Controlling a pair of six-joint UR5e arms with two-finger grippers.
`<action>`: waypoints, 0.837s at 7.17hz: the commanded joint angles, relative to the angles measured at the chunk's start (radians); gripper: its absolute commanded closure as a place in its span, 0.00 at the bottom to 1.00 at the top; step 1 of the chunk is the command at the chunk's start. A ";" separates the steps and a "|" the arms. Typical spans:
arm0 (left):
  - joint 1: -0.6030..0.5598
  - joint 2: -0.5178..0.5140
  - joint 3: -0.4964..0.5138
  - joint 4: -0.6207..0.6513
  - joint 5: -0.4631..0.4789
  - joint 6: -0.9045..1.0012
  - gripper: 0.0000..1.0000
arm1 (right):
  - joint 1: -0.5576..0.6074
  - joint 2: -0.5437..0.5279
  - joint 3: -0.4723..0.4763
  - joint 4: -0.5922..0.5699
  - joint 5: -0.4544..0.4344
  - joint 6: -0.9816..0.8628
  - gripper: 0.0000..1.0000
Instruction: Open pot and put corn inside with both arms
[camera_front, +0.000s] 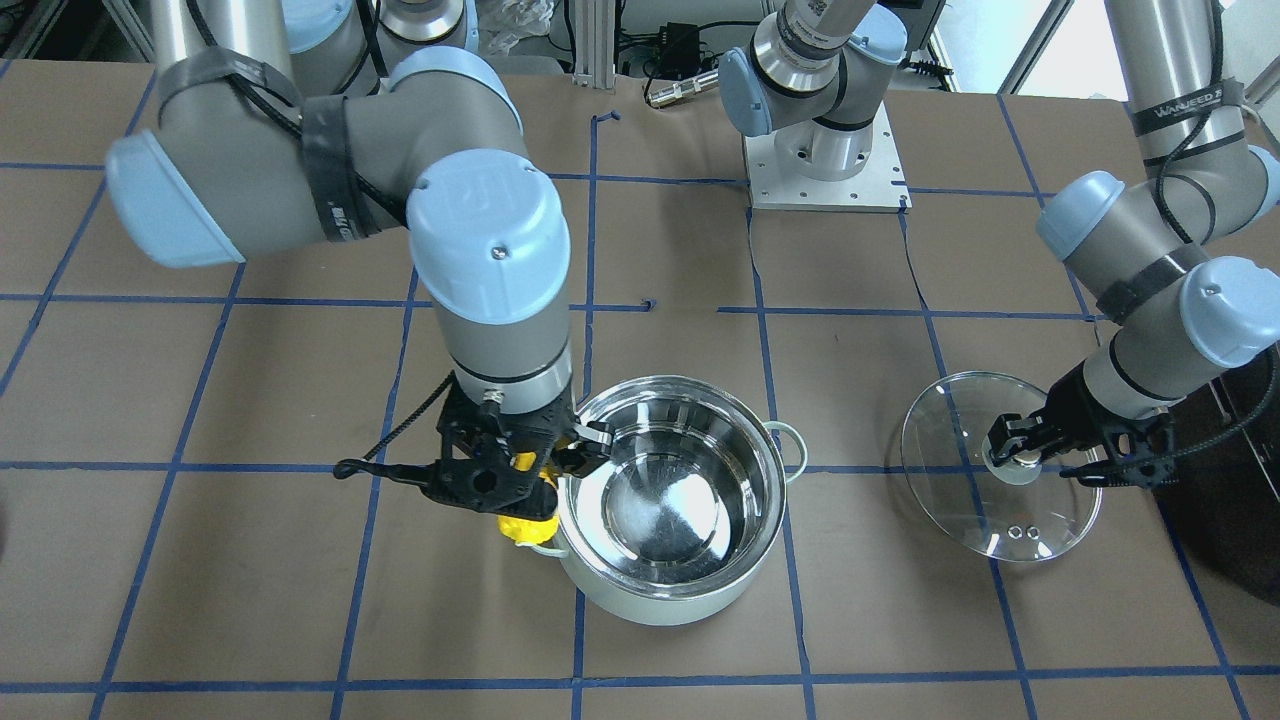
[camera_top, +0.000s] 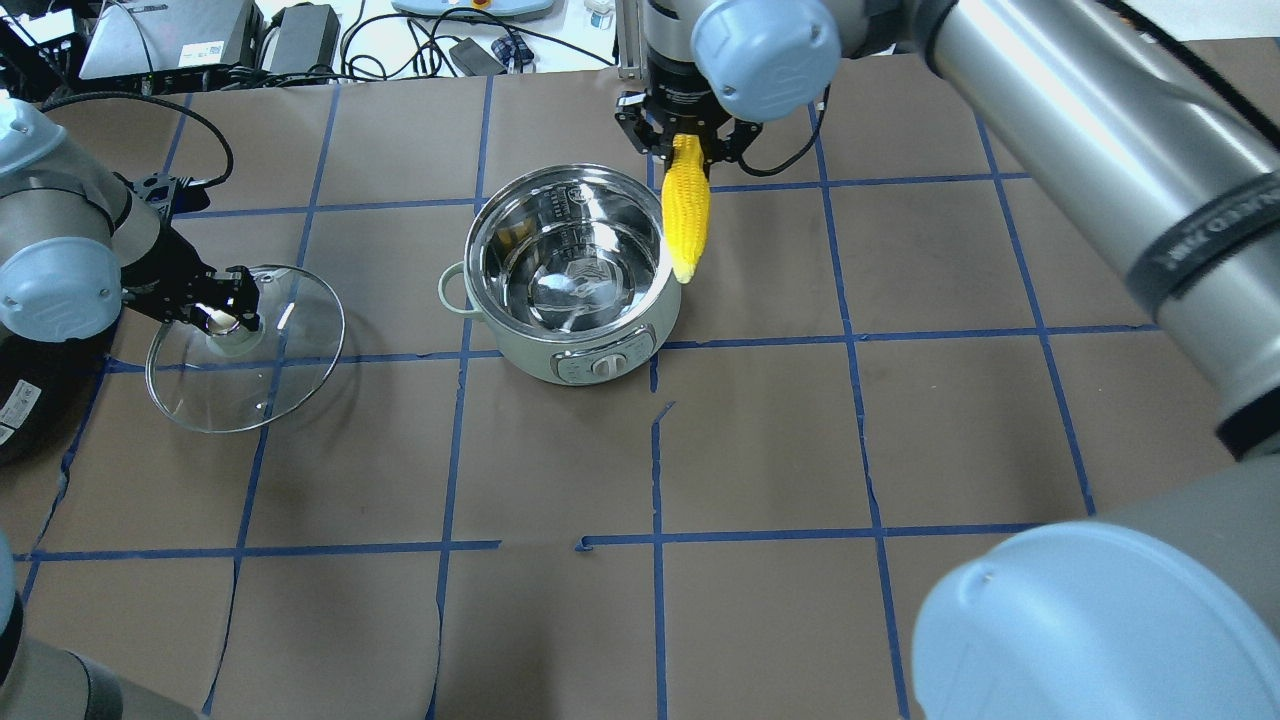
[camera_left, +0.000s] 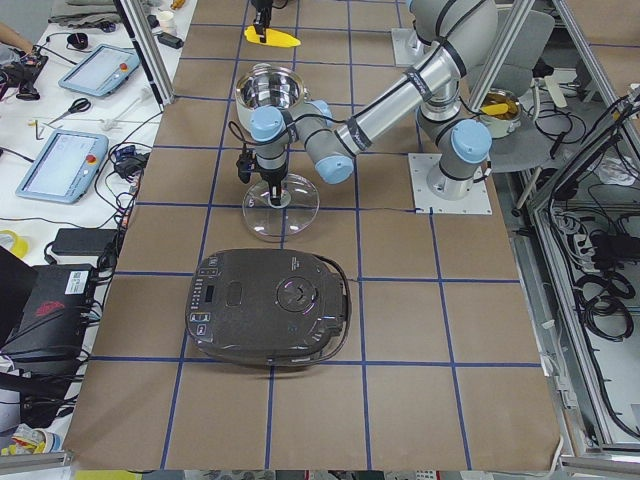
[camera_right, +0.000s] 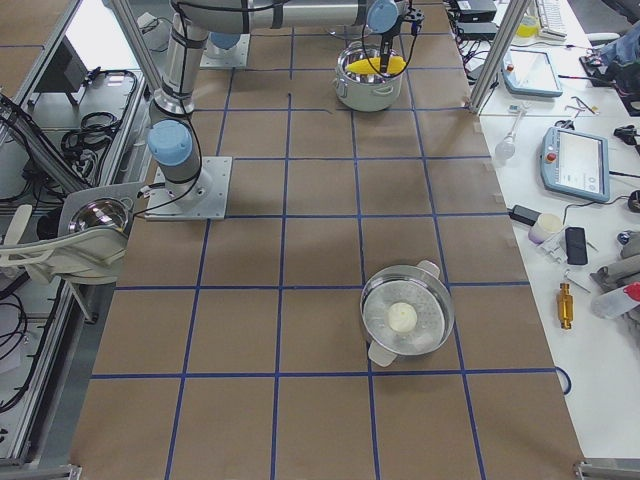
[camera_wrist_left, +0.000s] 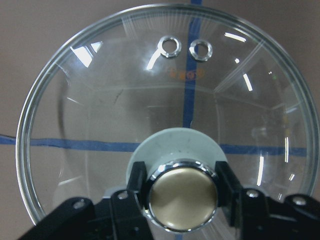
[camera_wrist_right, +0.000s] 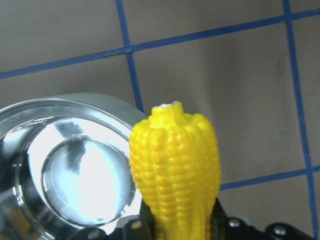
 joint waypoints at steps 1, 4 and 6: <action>-0.005 -0.008 -0.002 0.008 -0.007 0.007 1.00 | 0.083 0.122 -0.092 -0.029 0.018 0.067 1.00; -0.009 -0.007 -0.006 0.008 -0.011 0.024 1.00 | 0.121 0.154 -0.097 -0.069 0.019 0.078 1.00; -0.009 -0.005 -0.012 0.008 -0.020 0.025 1.00 | 0.129 0.160 -0.093 -0.070 0.019 0.072 0.48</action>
